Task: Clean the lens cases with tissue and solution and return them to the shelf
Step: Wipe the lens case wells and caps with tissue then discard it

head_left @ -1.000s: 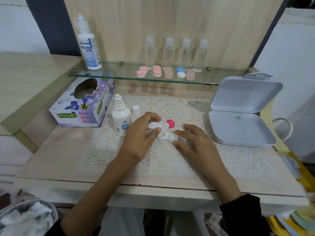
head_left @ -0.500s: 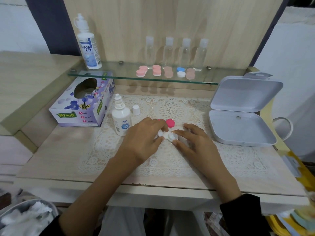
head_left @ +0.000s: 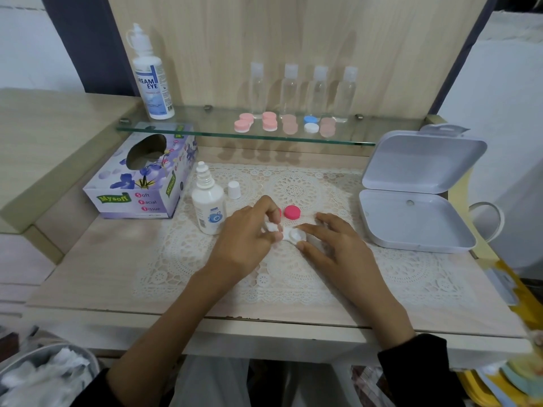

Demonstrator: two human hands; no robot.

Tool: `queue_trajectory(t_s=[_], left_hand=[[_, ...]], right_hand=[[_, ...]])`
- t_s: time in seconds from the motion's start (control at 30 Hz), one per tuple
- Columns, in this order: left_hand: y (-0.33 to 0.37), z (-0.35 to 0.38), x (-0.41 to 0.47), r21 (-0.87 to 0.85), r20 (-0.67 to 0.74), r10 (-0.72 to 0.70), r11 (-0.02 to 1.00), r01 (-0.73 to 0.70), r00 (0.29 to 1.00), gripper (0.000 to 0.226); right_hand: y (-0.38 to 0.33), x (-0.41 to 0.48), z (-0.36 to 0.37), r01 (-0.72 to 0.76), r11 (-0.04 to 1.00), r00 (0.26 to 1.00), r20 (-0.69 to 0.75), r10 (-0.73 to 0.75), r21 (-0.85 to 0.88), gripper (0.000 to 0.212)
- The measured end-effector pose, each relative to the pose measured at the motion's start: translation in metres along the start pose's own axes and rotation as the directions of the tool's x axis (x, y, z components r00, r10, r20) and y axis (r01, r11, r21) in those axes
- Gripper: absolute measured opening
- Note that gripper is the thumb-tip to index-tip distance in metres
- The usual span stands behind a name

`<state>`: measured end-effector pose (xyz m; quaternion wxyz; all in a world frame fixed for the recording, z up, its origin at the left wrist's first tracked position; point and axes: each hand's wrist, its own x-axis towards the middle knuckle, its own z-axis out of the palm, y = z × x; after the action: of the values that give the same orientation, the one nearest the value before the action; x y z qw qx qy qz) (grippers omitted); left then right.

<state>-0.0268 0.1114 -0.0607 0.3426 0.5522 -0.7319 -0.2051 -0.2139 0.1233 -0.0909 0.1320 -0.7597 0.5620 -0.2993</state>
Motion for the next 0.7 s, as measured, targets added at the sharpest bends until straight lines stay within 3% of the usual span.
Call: queue_trajectory(t_s=[0.1,0.2,0.27,0.4,0.7], left_hand=[[-0.005,0.004,-0.001,-0.29,-0.109,-0.085,0.956,0.05,0.99,0.015],[-0.006,0.003,0.005,-0.352,-0.198,-0.079,0.936,0.004,0.977,0.009],[-0.003,0.001,0.011,-0.298,-0.146,-0.007,0.954,-0.037,0.989,0.011],[-0.006,0.005,0.016,-0.075,0.107,0.141,0.988,-0.133,0.984,0.023],[-0.013,0.006,0.015,0.203,0.101,0.193,0.956,-0.21,0.976,0.037]], right_hand=[[0.001,0.0,0.0,0.001,1.0,1.0,0.0,-0.001,0.001,0.033],[0.001,0.0,0.0,-0.003,1.0,1.0,0.0,0.003,0.014,0.032],[0.0,0.0,0.0,-0.001,1.0,1.0,0.0,0.001,0.015,0.032],[0.0,0.0,0.0,-0.01,1.0,1.0,-0.003,0.01,0.015,0.034],[-0.001,0.0,-0.001,-0.024,1.0,1.0,0.009,0.023,0.02,0.033]])
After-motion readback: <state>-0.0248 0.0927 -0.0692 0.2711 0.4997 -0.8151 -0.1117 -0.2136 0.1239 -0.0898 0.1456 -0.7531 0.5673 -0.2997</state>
